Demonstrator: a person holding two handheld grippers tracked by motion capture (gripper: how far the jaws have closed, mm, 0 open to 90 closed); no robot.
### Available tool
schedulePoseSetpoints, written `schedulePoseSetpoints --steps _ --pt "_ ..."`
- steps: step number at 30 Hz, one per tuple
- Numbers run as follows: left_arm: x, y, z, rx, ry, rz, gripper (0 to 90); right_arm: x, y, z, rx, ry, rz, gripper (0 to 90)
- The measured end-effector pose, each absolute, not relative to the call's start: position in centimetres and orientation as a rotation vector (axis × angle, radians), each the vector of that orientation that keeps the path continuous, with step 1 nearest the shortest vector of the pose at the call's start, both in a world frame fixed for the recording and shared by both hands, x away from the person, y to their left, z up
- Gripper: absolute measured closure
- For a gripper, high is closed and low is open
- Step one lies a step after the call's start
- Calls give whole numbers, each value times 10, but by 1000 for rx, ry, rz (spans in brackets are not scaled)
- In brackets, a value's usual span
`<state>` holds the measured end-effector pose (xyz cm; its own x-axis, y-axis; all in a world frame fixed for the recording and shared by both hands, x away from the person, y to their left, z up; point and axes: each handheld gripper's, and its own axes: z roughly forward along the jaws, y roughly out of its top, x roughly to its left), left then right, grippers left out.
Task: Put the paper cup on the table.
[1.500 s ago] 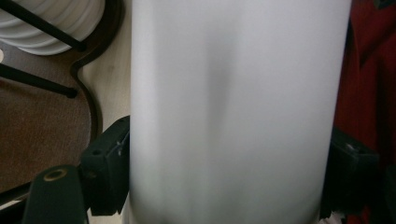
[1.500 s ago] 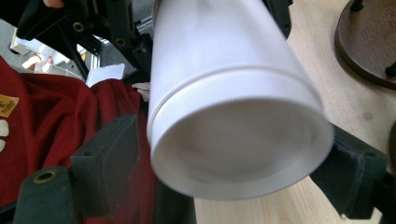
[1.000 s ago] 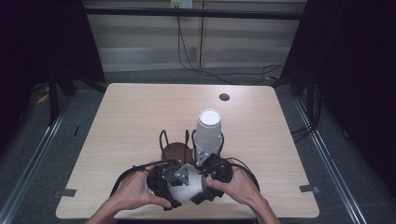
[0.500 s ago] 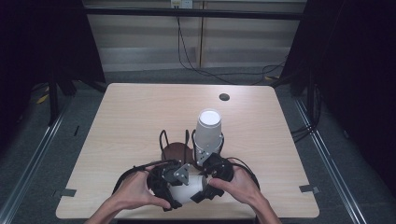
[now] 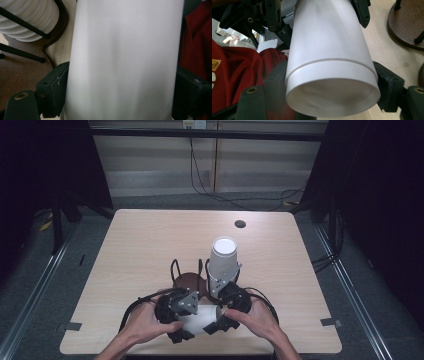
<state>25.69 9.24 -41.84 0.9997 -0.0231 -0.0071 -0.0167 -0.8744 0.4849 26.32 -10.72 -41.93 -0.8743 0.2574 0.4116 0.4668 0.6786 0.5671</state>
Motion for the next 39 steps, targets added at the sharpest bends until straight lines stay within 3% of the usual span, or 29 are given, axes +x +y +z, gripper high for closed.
schedulePoseSetpoints --steps 16,20,39 --pt "263 105 -408 2471 -17 -23 117 263 -109 -418 -581 -2600 -1017 259" --pt "267 112 -404 2383 18 -69 159 263 -110 -419 -591 -2615 -1016 260" --pt "269 154 -399 2174 246 -62 158 264 -139 -419 -718 -2552 -1116 259"
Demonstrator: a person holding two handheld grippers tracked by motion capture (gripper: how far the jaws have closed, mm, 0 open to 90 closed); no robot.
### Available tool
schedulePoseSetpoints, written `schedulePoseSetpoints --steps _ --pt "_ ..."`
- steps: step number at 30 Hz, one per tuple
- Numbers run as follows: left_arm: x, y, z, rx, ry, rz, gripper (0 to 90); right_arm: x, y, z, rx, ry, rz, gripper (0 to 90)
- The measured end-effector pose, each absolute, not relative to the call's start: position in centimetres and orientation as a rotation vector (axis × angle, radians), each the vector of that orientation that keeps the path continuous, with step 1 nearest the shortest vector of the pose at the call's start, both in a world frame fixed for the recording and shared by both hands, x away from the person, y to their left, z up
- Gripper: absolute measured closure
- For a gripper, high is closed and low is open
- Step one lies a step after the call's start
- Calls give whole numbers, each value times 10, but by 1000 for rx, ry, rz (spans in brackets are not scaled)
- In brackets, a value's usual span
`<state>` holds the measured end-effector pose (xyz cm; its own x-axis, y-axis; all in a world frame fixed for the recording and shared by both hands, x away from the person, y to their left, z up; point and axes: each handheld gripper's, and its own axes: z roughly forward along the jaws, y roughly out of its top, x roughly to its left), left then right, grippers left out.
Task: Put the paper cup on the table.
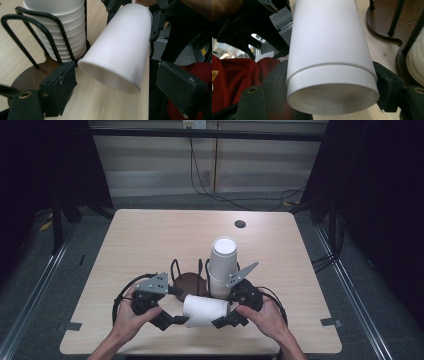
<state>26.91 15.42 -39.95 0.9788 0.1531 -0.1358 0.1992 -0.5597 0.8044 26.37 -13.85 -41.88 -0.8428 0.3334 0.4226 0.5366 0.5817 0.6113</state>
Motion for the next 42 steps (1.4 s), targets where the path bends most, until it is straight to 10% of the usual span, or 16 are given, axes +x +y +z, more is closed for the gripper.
schedulePoseSetpoints --steps 42 --pt "262 171 -409 1926 349 -55 157 259 -151 -416 -633 -2372 -1575 256"
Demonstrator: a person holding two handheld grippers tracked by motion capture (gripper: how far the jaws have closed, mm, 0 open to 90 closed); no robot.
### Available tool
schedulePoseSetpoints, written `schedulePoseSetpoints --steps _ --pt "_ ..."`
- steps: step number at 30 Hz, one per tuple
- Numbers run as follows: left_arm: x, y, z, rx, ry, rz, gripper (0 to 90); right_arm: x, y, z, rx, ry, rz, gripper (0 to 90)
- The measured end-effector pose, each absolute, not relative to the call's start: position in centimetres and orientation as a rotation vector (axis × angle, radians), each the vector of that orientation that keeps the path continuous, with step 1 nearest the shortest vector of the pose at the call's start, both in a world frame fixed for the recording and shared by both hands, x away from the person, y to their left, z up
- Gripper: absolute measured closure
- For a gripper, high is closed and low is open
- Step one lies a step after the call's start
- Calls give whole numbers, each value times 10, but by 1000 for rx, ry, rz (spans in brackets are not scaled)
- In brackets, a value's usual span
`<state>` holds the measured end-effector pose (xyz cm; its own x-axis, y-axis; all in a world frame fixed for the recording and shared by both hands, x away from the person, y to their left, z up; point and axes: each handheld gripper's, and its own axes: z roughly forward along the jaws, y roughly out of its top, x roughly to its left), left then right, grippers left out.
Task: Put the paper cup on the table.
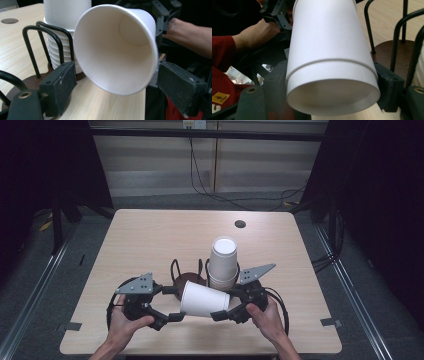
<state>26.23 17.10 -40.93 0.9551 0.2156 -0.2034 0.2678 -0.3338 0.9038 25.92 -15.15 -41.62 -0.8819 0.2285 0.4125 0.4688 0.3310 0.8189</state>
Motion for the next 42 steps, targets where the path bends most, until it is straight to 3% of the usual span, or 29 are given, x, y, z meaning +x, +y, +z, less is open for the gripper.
schedulePoseSetpoints --steps 6,11,20,24,34,42 --pt "264 167 -409 1912 363 -68 119 259 -150 -416 -606 -2359 -1582 256" --pt "265 161 -411 1916 357 -86 0 258 -146 -415 -574 -2352 -1584 257" --pt "263 157 -411 1888 303 -93 1 256 -139 -413 -534 -2350 -1576 257" --pt "262 152 -415 1885 285 -128 49 256 -134 -415 -524 -2358 -1558 257" --pt "264 150 -417 1869 277 -155 54 257 -131 -417 -509 -2364 -1539 257" --pt "265 153 -415 1878 268 -178 113 258 -132 -418 -519 -2374 -1535 239"
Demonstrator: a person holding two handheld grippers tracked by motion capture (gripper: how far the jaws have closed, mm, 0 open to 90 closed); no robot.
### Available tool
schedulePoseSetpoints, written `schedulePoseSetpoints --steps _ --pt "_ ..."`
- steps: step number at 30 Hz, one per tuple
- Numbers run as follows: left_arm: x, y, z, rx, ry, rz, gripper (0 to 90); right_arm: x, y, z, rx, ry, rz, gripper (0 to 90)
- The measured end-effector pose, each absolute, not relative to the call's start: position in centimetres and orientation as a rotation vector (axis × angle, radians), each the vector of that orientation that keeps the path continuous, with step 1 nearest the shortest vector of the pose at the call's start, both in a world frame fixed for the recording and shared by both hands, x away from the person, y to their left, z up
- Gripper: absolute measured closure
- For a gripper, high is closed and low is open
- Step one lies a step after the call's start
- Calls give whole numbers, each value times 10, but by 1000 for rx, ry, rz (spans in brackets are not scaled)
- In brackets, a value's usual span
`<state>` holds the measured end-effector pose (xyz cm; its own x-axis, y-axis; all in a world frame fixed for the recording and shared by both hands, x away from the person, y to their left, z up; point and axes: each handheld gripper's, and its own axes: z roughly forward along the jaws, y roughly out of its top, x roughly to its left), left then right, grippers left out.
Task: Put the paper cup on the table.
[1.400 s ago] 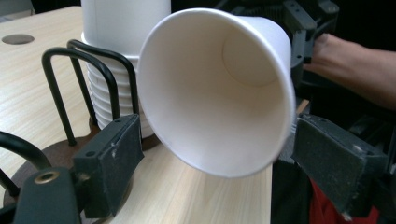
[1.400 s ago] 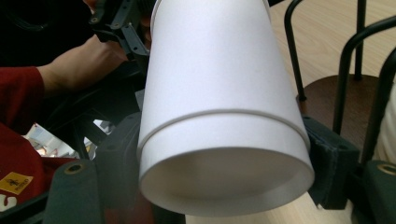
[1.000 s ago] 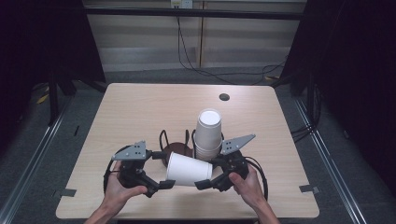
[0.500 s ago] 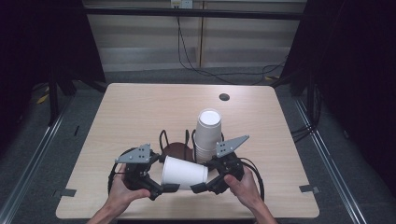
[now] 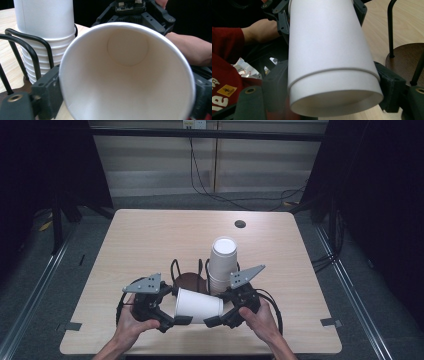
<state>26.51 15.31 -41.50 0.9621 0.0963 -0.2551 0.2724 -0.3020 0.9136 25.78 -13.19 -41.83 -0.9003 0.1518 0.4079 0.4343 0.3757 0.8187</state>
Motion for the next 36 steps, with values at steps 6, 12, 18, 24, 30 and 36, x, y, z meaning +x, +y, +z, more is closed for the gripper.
schedulePoseSetpoints --steps 6,12,18,24,30,36 --pt "266 151 -414 1870 283 -198 135 258 -133 -420 -540 -2390 -1536 213" --pt "266 153 -413 1884 294 -175 139 257 -134 -420 -570 -2425 -1523 150" --pt "268 156 -412 1892 302 -164 135 257 -138 -421 -619 -2450 -1533 138" --pt "270 161 -410 1909 316 -162 133 256 -144 -419 -644 -2460 -1557 138" --pt "270 168 -408 1922 342 -140 131 256 -148 -419 -680 -2467 -1563 138" --pt "273 176 -407 1925 378 -111 130 254 -150 -418 -682 -2476 -1559 139"
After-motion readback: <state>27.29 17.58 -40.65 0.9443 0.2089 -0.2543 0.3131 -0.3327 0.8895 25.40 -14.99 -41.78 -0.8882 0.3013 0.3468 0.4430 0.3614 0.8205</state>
